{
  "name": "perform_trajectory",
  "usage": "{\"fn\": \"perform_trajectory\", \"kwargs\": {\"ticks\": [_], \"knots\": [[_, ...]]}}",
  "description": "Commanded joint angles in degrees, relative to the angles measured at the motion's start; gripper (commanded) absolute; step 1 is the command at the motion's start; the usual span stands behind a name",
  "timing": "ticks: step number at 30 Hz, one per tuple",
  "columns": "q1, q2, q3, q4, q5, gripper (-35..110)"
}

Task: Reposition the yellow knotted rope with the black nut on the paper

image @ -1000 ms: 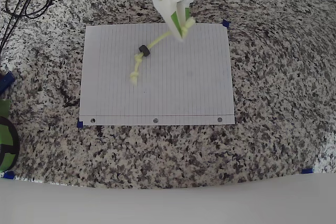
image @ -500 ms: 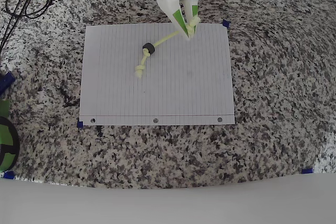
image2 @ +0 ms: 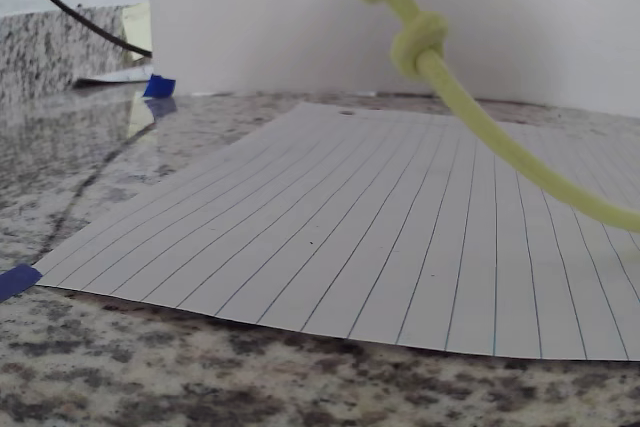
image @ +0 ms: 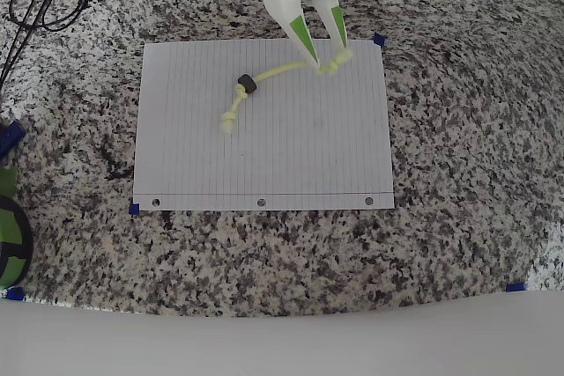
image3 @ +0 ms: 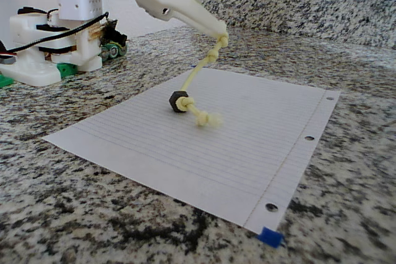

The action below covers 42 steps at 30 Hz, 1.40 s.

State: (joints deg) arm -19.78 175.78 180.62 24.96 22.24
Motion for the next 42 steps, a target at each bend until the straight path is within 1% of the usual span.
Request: {"fn": "perform_trajectory", "kwargs": {"ticks": [1, 2, 5, 8, 9, 11, 13, 16, 18, 20, 21, 23, 24, 27, 32, 37, 42], "knots": [[1.32, 0.26, 0.62, -3.43, -5.27, 56], [1.58, 0.26, 0.62, -4.83, -8.00, 64], [1.58, 0.79, 0.35, -5.89, -11.78, 74], [1.58, 1.14, 0.35, -6.68, -15.12, 74], [1.58, 1.14, 0.35, -7.21, -15.91, 77], [1.41, 1.14, 0.35, -8.09, -16.61, 80], [1.41, 1.32, 0.35, -8.44, -16.79, 79], [2.55, -0.09, 0.35, -8.61, -18.81, 71], [4.31, -2.29, 0.26, -9.49, -21.27, 58], [6.77, -6.50, -0.97, -9.93, -22.24, 36], [8.00, -9.05, -2.20, -9.84, -23.73, 28], [10.20, -14.59, -5.89, -9.58, -29.27, 7], [11.16, -17.58, -7.65, -9.23, -30.85, 0], [13.80, -26.63, -14.33, -7.73, -40.43, 0], [16.35, -40.69, -23.12, -6.15, -53.53, 0], [17.58, -51.68, -34.01, -1.32, -71.98, 0], [18.02, -62.31, -43.51, 4.22, -81.12, 0]]}}
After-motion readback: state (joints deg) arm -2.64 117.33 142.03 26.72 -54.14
